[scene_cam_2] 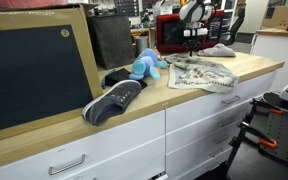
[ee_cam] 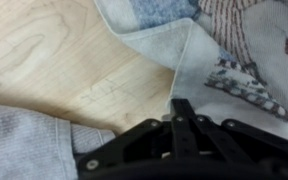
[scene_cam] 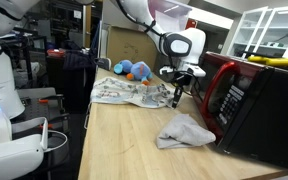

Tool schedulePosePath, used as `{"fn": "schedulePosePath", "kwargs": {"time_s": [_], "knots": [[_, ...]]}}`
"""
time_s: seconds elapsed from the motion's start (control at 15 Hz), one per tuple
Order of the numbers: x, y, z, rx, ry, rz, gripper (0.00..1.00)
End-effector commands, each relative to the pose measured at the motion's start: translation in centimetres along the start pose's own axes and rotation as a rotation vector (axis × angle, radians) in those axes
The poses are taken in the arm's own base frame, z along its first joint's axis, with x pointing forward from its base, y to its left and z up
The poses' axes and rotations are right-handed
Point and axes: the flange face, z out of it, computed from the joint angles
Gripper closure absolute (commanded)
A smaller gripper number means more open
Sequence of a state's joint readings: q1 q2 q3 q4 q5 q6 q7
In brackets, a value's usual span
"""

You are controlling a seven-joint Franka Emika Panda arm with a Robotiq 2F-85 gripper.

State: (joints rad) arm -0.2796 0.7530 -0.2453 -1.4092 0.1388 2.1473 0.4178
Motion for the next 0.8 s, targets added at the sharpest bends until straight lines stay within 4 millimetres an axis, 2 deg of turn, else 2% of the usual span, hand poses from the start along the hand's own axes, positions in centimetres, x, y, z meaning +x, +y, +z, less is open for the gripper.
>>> {"fn": "schedulePosePath", "kwargs": {"time_s": [0.0,0.27,0.73], "knots": [[0.8,1.0,-1.1,0.081,0.075,0.033,1.00],[1.6,2.1,-1.4,0.110,0.121,0.050,1.00],[0.2,3.0,-4.2,0.111,0.030,0.077,1.00]]}}
